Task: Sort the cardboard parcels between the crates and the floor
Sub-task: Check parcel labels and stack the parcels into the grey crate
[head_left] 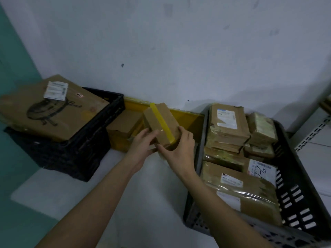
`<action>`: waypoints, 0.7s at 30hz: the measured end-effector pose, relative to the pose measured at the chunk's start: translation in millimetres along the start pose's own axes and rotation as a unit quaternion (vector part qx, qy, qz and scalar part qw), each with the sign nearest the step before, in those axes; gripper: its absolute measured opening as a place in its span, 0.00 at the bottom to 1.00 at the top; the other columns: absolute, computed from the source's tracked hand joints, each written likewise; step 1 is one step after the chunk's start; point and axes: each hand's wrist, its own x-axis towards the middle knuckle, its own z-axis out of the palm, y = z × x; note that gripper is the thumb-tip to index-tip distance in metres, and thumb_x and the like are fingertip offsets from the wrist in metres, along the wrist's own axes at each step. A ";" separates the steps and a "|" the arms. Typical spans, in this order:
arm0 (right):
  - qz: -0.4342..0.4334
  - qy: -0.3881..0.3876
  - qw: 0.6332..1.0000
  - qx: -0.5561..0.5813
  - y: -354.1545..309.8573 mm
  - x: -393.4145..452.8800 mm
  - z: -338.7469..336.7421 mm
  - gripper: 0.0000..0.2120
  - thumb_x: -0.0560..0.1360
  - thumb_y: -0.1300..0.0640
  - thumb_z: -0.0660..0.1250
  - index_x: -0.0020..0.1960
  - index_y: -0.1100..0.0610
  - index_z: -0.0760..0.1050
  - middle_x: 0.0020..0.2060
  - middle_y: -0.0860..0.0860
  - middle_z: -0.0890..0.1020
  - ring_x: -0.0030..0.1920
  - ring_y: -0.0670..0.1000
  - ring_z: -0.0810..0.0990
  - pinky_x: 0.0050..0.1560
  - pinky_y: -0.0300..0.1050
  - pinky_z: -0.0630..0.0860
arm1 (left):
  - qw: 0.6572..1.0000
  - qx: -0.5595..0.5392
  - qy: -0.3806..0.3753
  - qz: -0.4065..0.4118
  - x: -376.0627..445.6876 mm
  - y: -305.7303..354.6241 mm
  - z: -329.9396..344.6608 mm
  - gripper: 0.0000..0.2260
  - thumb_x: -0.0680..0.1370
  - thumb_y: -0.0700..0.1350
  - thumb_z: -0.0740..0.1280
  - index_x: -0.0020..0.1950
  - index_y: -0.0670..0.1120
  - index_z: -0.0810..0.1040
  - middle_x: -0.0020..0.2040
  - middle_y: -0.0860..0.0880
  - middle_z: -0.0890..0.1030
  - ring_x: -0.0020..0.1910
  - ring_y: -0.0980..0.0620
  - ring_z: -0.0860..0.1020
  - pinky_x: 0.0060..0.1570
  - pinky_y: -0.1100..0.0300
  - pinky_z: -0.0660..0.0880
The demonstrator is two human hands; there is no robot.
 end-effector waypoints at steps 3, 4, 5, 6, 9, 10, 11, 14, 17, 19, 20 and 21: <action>-0.180 0.003 0.981 -0.067 0.2 -9.9 -14.2 0.35 0.69 0.45 0.76 0.72 0.50 0.67 0.67 0.48 0.71 0.68 0.51 0.69 0.68 0.57 0.68 | 0.999 -0.031 -0.026 -0.020 -11.1 2.0 0.0 0.18 0.79 0.54 0.68 0.66 0.48 0.79 0.61 0.46 0.83 0.59 0.47 0.82 0.55 0.48 0.79; -0.245 0.008 0.966 -0.086 0.3 -13.9 -17.3 0.32 0.70 0.48 0.75 0.71 0.50 0.69 0.67 0.49 0.73 0.68 0.51 0.70 0.68 0.60 0.67 | 0.998 -0.038 -0.039 -0.026 -13.3 2.5 -1.0 0.21 0.77 0.57 0.68 0.67 0.49 0.78 0.61 0.46 0.83 0.59 0.46 0.82 0.58 0.46 0.78; -0.297 0.010 0.950 -0.100 -0.1 -17.2 -19.3 0.29 0.71 0.51 0.74 0.70 0.50 0.71 0.67 0.48 0.74 0.68 0.52 0.71 0.69 0.62 0.65 | 0.997 -0.041 -0.053 -0.030 -15.1 3.6 -1.5 0.24 0.76 0.60 0.68 0.68 0.50 0.78 0.61 0.47 0.83 0.60 0.46 0.82 0.60 0.44 0.78; -0.331 0.008 0.937 -0.108 -1.3 -19.4 -20.8 0.27 0.72 0.52 0.73 0.70 0.50 0.72 0.67 0.48 0.75 0.68 0.53 0.71 0.70 0.63 0.64 | 0.997 -0.037 -0.062 -0.032 -15.2 4.1 -2.3 0.26 0.74 0.63 0.68 0.69 0.52 0.77 0.62 0.47 0.83 0.61 0.46 0.81 0.61 0.42 0.77; -0.350 -0.009 0.933 -0.090 -11.6 -20.1 -27.5 0.22 0.74 0.52 0.71 0.67 0.52 0.75 0.65 0.47 0.78 0.67 0.51 0.73 0.71 0.58 0.63 | 0.995 -0.030 -0.093 -0.028 -13.5 7.7 -2.6 0.26 0.76 0.64 0.66 0.70 0.54 0.75 0.64 0.49 0.81 0.63 0.46 0.80 0.64 0.41 0.75; -0.338 -0.016 0.939 -0.064 -16.7 -19.4 -30.5 0.19 0.75 0.53 0.71 0.65 0.53 0.77 0.63 0.46 0.79 0.66 0.50 0.74 0.70 0.56 0.66 | 0.995 -0.029 -0.091 -0.024 -12.2 9.6 -2.0 0.25 0.77 0.63 0.66 0.70 0.54 0.76 0.64 0.49 0.82 0.63 0.46 0.80 0.64 0.41 0.74; -0.324 -0.014 0.945 -0.036 -21.2 -18.5 -33.3 0.16 0.76 0.53 0.70 0.63 0.54 0.78 0.60 0.47 0.80 0.63 0.49 0.76 0.66 0.54 0.69 | 0.996 -0.028 -0.082 -0.020 -11.5 12.5 -1.4 0.24 0.77 0.61 0.67 0.70 0.53 0.76 0.63 0.49 0.82 0.62 0.46 0.81 0.65 0.41 0.74; -0.233 0.073 0.970 0.000 -27.6 -14.7 -39.0 0.14 0.78 0.51 0.65 0.61 0.55 0.78 0.58 0.48 0.79 0.61 0.49 0.75 0.60 0.54 0.74 | 0.998 -0.042 -0.052 -0.009 -10.0 19.3 -0.8 0.23 0.75 0.59 0.70 0.67 0.50 0.79 0.60 0.46 0.83 0.60 0.44 0.81 0.65 0.39 0.74; -0.065 0.079 0.993 0.065 -31.1 -8.8 -43.9 0.18 0.78 0.46 0.65 0.67 0.48 0.72 0.63 0.44 0.73 0.65 0.45 0.70 0.64 0.51 0.74 | 0.997 -0.056 -0.052 -0.008 -12.0 22.0 -3.9 0.22 0.75 0.56 0.70 0.67 0.49 0.79 0.60 0.45 0.84 0.59 0.43 0.82 0.64 0.40 0.75; -0.007 0.015 0.985 0.173 -37.0 -9.5 -43.3 0.22 0.77 0.48 0.68 0.69 0.42 0.67 0.65 0.43 0.71 0.66 0.42 0.70 0.65 0.47 0.74 | 0.996 -0.062 -0.061 -0.004 -15.0 22.3 -7.1 0.20 0.77 0.54 0.68 0.67 0.49 0.78 0.60 0.46 0.84 0.59 0.44 0.82 0.63 0.42 0.76; 0.007 -0.008 0.973 0.229 -40.8 -11.4 -41.8 0.24 0.77 0.49 0.69 0.70 0.40 0.65 0.66 0.44 0.71 0.66 0.42 0.72 0.64 0.46 0.75 | 0.996 -0.065 -0.065 -0.003 -17.0 22.7 -8.8 0.19 0.78 0.54 0.67 0.67 0.49 0.79 0.60 0.46 0.84 0.59 0.44 0.82 0.62 0.43 0.76; 0.024 -0.019 0.964 0.262 -43.6 -13.5 -39.7 0.27 0.78 0.50 0.70 0.72 0.40 0.63 0.67 0.46 0.72 0.66 0.43 0.74 0.62 0.45 0.77 | 0.995 -0.069 -0.069 -0.003 -19.0 23.4 -10.6 0.18 0.78 0.53 0.67 0.66 0.49 0.79 0.60 0.46 0.84 0.59 0.44 0.82 0.61 0.43 0.77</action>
